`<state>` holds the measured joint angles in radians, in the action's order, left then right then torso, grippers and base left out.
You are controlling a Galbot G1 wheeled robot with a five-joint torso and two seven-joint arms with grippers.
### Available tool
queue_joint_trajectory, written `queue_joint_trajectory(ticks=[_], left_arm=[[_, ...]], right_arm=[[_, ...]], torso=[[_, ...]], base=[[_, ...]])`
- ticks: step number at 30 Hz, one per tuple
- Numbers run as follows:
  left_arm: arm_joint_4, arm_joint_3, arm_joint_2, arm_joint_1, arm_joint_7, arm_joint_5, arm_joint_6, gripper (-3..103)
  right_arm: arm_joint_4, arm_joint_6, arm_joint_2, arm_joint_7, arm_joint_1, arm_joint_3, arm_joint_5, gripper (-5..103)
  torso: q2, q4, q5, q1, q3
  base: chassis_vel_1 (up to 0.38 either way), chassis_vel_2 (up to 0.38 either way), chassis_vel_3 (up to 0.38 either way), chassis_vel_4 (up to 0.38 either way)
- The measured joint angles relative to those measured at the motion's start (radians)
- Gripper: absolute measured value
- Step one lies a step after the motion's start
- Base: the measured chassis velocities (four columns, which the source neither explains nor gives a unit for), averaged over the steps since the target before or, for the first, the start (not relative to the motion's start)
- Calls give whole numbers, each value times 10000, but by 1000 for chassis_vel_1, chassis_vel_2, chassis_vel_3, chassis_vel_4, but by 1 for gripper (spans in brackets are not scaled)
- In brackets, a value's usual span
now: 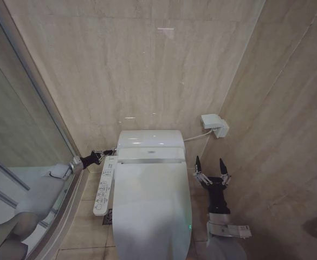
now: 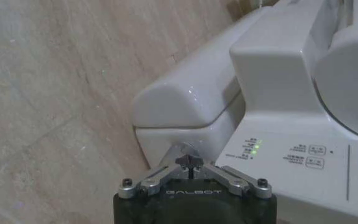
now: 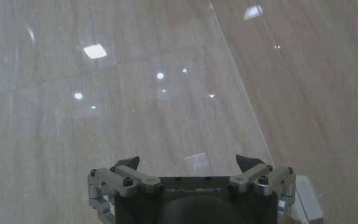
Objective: Open the toilet lid, clean the toilet bowl with a toilet brush, close the toilet lid, and flush.
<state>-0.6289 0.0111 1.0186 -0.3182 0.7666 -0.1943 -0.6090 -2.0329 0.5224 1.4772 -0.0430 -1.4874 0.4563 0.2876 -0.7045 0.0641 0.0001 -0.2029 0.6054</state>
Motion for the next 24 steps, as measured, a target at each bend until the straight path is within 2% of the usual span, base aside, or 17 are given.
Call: queue_joint_trajectory(ticks=[11, 17, 20, 24], left_arm=[[-46, 168, -116, -165, -413, 414, -25, 0], [293, 189, 154, -84, -451, 280, -20, 0], [359, 159, 262, -60, -456, 235, -21, 0], [504, 96, 379, -23, -489, 217, -17, 0]], right_arm=[[-99, -4, -67, -10, -73, -7, 14, 100], [-112, -18, -48, -11, -77, -19, 15, 100], [-113, -21, -50, -12, -76, -27, 15, 100], [-112, -21, -93, -19, -63, -17, 39, 100]], torso=[[0, -2, 0, 1, -1], [-1, -8, 3, 1, -1], [-1, 1, 2, 2, -2], [-1, -2, 4, 2, -2]], base=[[0, 0, 0, 0], [0, 0, 0, 0], [0, 0, 0, 0], [0, 0, 0, 0]])
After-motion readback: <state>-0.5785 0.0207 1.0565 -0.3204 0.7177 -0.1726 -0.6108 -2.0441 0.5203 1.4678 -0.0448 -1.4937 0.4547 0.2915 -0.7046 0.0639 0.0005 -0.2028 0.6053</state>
